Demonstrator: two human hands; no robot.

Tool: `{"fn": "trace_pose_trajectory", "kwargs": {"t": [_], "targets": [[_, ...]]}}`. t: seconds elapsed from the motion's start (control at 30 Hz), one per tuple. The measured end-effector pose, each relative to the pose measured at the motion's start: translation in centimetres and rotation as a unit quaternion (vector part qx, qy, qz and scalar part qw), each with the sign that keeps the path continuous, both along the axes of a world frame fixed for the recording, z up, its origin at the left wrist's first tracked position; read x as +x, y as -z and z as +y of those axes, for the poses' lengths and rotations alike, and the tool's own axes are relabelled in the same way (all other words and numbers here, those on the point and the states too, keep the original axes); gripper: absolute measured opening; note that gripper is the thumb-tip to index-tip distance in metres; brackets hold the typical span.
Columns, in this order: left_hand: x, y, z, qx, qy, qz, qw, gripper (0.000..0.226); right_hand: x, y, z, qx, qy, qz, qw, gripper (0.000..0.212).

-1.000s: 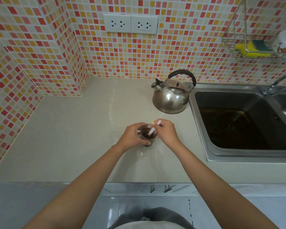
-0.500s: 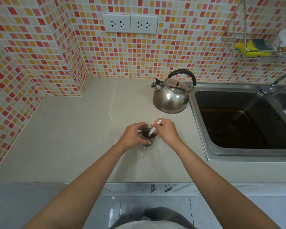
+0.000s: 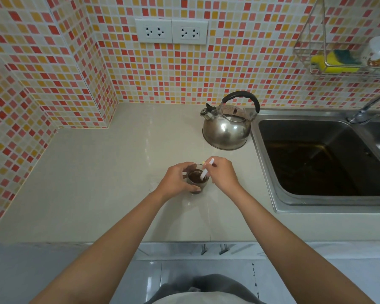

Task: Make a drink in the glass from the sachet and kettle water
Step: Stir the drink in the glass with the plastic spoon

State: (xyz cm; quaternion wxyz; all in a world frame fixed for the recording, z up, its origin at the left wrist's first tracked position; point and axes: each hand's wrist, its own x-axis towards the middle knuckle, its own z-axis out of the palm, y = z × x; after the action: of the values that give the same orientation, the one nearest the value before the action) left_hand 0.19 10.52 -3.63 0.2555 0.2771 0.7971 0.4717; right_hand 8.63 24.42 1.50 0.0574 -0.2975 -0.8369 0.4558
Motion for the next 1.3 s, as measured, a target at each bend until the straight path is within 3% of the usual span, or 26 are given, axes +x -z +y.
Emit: {"fn": "trace_pose_trajectory", "kwargs": {"t": [0.07, 0.2, 0.33, 0.47, 0.6, 0.73, 0.87, 0.97, 1.07, 1.17, 1.3], "targets": [[0.04, -0.06, 0.02, 0.001, 0.001, 0.003, 1.0, 0.071, 0.0, -0.25, -0.42, -0.028, -0.023, 0.015, 0.999, 0.019], [0.01, -0.02, 0.02, -0.002, -0.001, -0.001, 1.0, 0.077, 0.06, 0.18, -0.16, 0.057, -0.004, 0.004, 0.998, 0.02], [-0.06, -0.06, -0.02, -0.002, 0.004, 0.005, 1.0, 0.071, -0.09, 0.12, -0.37, 0.012, -0.03, 0.006, 0.999, 0.021], [-0.05, -0.03, 0.02, -0.006, 0.001, 0.005, 1.0, 0.077, 0.01, 0.48, -0.15, 0.066, -0.005, 0.004, 0.998, 0.022], [-0.08, -0.04, 0.0, -0.003, 0.005, 0.005, 1.0, 0.073, -0.17, 0.22, 0.05, 0.001, -0.03, 0.008, 1.0, 0.023], [-0.08, 0.07, 0.06, -0.005, 0.001, 0.0, 1.0, 0.079, 0.21, 0.34, 0.29, 0.053, -0.006, 0.005, 0.999, 0.021], [-0.14, 0.03, 0.01, 0.0, 0.008, 0.002, 1.0, 0.076, -0.03, 0.21, 0.2, -0.038, 0.017, 0.017, 0.999, 0.022], [-0.17, 0.11, 0.01, 0.0, 0.009, 0.0, 1.0, 0.074, -0.11, -0.09, 0.03, -0.041, 0.036, 0.063, 0.997, 0.022], [-0.21, 0.12, 0.02, 0.001, 0.008, -0.001, 1.0, 0.076, 0.16, -0.3, 0.13, -0.005, 0.031, 0.078, 0.996, 0.024], [-0.22, 0.24, 0.01, -0.002, 0.007, -0.002, 1.0, 0.078, 0.44, -0.26, 0.18, 0.076, -0.03, 0.023, 0.996, 0.023], [-0.19, 0.24, 0.0, -0.003, 0.012, 0.001, 1.0, 0.074, 0.17, -0.29, -0.16, -0.001, -0.021, 0.015, 1.0, 0.026]]}}
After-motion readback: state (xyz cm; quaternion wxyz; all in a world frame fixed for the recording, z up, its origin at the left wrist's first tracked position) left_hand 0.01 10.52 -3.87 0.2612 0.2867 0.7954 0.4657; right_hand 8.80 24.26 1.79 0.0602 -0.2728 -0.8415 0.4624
